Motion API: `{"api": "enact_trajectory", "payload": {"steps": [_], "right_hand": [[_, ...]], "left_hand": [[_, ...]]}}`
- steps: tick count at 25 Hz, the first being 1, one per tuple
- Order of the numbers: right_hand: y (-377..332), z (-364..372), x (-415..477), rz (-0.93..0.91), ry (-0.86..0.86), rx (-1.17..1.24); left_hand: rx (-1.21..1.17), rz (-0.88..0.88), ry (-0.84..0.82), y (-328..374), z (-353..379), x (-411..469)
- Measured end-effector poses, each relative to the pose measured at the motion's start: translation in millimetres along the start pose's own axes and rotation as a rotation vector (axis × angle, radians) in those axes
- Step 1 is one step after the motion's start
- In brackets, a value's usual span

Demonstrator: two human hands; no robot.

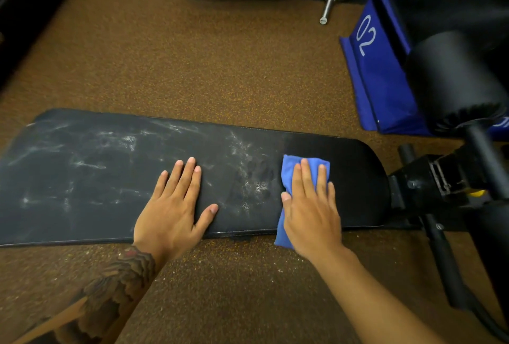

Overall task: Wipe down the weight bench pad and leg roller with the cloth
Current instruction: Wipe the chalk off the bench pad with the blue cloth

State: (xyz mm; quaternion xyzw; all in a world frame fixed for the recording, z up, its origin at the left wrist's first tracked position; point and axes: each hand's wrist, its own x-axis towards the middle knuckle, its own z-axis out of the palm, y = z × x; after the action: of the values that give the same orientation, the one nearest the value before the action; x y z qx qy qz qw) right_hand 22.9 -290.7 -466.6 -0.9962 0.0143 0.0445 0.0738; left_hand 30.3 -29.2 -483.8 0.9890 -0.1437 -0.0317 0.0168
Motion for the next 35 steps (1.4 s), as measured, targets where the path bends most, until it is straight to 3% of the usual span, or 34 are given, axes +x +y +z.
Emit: {"api": "enact_trajectory", "payload": {"steps": [7,10,15,18,23,26,31,35], "right_hand": [[-5.9,-2.2,76.8,0.113,0.015,0.076],[-17.2,-3.5,103.0,0.064,0.026,0.129],[-4.2,0.9,29.7,-0.132,0.007,0.051],[1.9,4.0,23.7,-0.121,0.03,0.023],[-15.5,0.0,89.6,0.001,0.02,0.089],[-27.5,-1.0,113.6,-0.018,0.036,0.091],[-17.1,4.0,45.8,-0.255,0.044,0.106],[4.0,4.8,37.8,-0.158,0.078,0.077]], "left_hand": [[0.001,0.005,0.0,-0.8,1.2,-1.0],[0.003,0.007,0.003,-0.2,1.5,-0.8],[0.008,0.008,0.001,-0.9,-0.3,-0.4],[0.013,0.009,-0.007,-0.6,0.2,-0.2],[0.011,0.014,0.003,-0.4,1.1,-0.8],[0.02,0.013,0.005,-0.1,1.4,-1.3],[0.012,0.015,0.01,-0.8,1.2,-0.6],[0.009,0.018,0.01,-1.0,1.8,-1.2]]}}
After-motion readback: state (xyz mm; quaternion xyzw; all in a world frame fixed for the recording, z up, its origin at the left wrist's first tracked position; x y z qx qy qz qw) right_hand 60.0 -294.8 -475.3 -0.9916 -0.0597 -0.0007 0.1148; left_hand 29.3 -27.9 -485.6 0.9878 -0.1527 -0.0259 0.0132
